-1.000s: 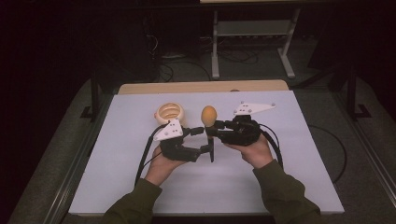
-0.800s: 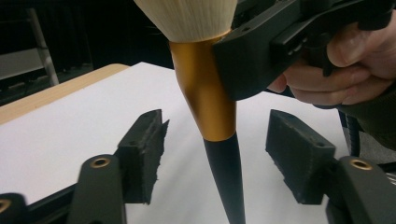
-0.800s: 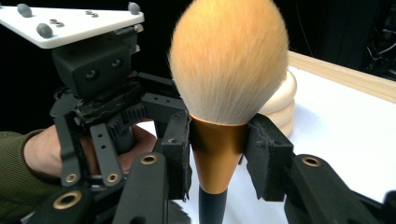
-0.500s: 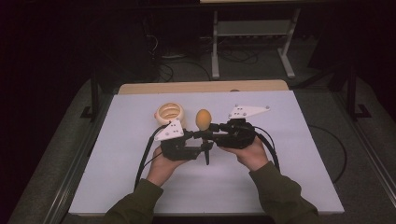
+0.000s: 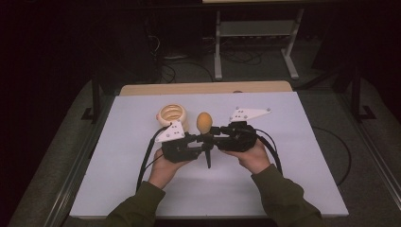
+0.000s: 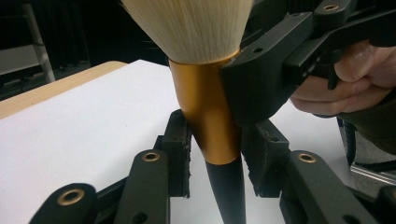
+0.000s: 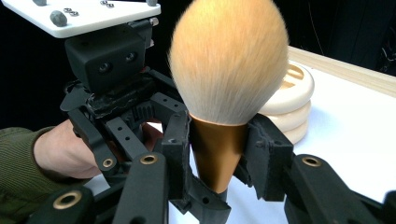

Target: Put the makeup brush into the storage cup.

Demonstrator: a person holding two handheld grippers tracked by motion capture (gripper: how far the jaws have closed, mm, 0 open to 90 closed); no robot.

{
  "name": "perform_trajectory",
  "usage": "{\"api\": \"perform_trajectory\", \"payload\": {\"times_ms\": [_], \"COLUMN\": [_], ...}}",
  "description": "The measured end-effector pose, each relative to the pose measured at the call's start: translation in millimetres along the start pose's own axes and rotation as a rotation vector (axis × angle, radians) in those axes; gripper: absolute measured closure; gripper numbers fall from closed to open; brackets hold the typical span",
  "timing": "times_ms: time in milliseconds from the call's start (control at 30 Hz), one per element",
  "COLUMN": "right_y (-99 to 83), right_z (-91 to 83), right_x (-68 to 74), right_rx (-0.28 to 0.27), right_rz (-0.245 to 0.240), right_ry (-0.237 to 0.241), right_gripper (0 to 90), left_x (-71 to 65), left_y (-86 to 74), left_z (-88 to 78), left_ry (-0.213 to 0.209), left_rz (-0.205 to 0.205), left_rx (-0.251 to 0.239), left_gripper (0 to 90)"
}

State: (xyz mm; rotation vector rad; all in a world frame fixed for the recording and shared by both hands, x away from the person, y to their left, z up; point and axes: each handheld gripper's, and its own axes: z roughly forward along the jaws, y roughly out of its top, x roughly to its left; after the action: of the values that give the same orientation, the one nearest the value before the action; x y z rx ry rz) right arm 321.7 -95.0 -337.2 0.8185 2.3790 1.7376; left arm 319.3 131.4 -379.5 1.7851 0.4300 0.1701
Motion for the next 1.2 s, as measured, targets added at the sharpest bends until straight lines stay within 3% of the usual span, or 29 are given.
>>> {"api": "perform_trajectory", "payload": {"times_ms": [500, 867, 1000, 1200], "right_y": [-0.8, -0.8, -0.7, -0.4], "right_z": [0.5, 0.8, 0.2, -2.0], "right_x": [0.2, -0.8, -0.9, -2.8], "right_rx": [0.008, 0.017, 0.023, 0.013], "right_rz": [0.007, -0.005, -0.011, -0.012], "right_ry": [0.002, 0.003, 0.016, -0.015], "right_gripper": [61.4, 60.7, 55.4, 42.8], "left_x": [4.1, 2.4, 3.0, 6.0], "left_y": [-0.2, -0.3, -0.5, -0.2], "left_z": [-1.9, -1.8, -2.4, -7.6], "left_ry": [-0.003, 0.020, 0.037, 0.060], "left_rz": [-0.025, -0.028, -0.022, -0.039], "left_rx": [0.009, 0.025, 0.032, 0.030], "left_gripper": [69.4, 70.2, 70.2, 70.2]}}
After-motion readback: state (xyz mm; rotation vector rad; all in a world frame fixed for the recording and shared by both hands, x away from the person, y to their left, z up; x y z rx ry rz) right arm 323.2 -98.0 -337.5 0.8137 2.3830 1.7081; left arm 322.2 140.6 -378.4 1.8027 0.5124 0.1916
